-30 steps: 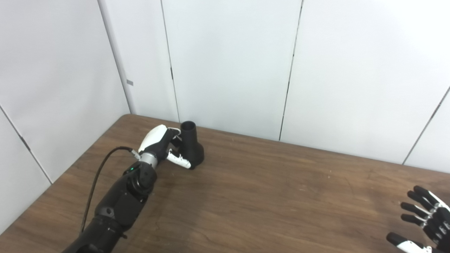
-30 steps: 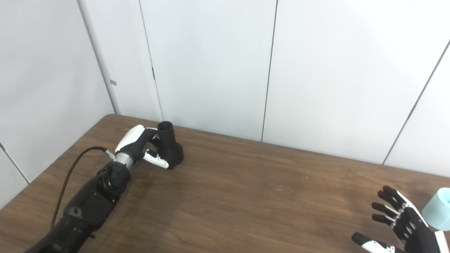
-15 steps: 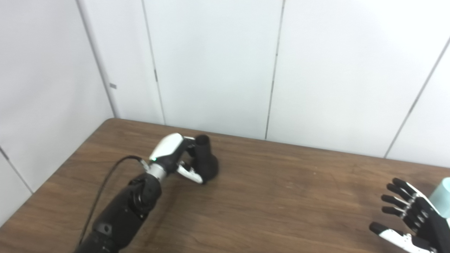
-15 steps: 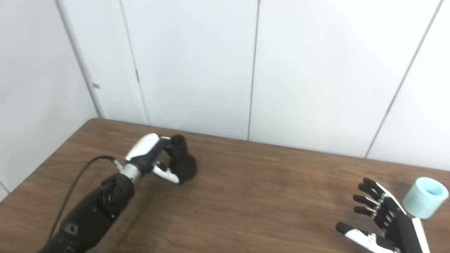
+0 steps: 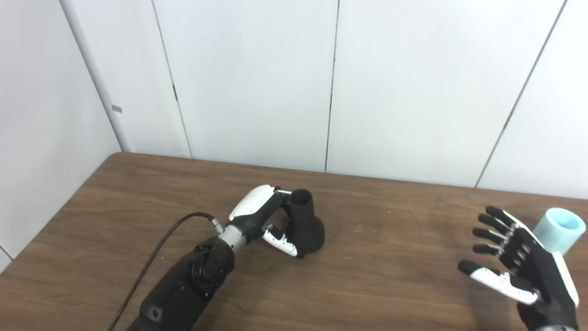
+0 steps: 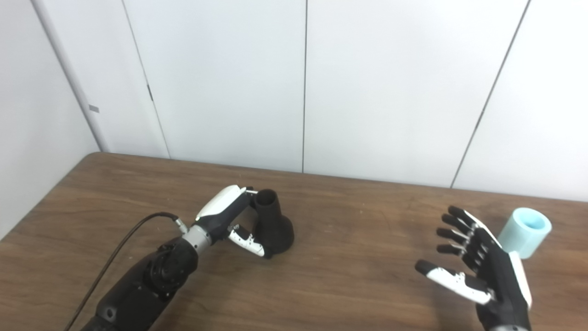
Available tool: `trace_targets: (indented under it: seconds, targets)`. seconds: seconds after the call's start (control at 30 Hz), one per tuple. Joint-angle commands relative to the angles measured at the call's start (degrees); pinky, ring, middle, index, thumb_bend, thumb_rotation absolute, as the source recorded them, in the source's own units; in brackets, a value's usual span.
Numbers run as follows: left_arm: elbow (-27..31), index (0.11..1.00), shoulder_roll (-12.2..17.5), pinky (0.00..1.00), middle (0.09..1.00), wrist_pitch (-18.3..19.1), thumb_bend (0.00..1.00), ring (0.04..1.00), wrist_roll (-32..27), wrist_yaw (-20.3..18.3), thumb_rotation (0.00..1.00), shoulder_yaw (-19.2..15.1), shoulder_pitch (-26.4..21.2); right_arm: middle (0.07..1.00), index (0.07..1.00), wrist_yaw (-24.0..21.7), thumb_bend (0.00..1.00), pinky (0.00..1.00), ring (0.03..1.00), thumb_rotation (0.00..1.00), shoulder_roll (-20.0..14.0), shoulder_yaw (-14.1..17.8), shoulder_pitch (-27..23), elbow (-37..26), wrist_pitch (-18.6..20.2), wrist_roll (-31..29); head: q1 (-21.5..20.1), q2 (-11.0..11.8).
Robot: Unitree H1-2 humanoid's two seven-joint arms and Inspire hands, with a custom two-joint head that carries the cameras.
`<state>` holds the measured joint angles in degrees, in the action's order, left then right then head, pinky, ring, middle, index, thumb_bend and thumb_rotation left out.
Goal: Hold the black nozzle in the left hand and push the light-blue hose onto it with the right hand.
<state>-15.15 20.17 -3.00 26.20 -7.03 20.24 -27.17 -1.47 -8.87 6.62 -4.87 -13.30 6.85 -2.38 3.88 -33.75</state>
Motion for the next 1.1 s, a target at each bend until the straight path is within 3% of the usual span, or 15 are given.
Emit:
trace_targets:
  seconds: [0.0, 0.47, 0.8, 1.07]
  targets:
    - [1.1, 0.492, -3.2, 1.00, 0.472, -2.0, 0.53, 0.595, -0.5, -5.6, 0.00, 4.4, 1.5, 0.800, 0.817, 0.7, 0.77, 0.60, 0.724, 0.15, 0.6, -0.1, -1.8, -2.2, -1.7, 0.5, -0.1, -0.2]
    - [2.6, 0.483, -5.5, 1.00, 0.488, -3.1, 0.53, 0.587, -0.2, -9.8, 0.00, 10.7, 1.9, 0.798, 0.812, 1.3, 0.78, 0.60, 0.718, 0.17, 1.3, -0.9, -2.3, -3.4, -0.7, 2.4, -3.5, -1.7]
    - [2.6, 0.484, -4.9, 1.00, 0.486, -1.3, 0.53, 0.598, 4.4, -12.5, 0.00, 16.1, 1.0, 0.797, 0.810, 1.3, 0.78, 0.59, 0.721, 0.18, 1.6, -0.6, -2.3, -4.3, 0.5, 1.4, -4.1, -2.5]
    - [1.4, 0.494, -3.9, 1.00, 0.468, -2.6, 0.53, 0.602, 8.6, -11.5, 0.00, 19.0, 0.6, 0.791, 0.807, 1.3, 0.77, 0.58, 0.722, 0.16, 1.7, -0.7, -2.3, -4.7, 1.0, 1.1, -7.0, -2.5]
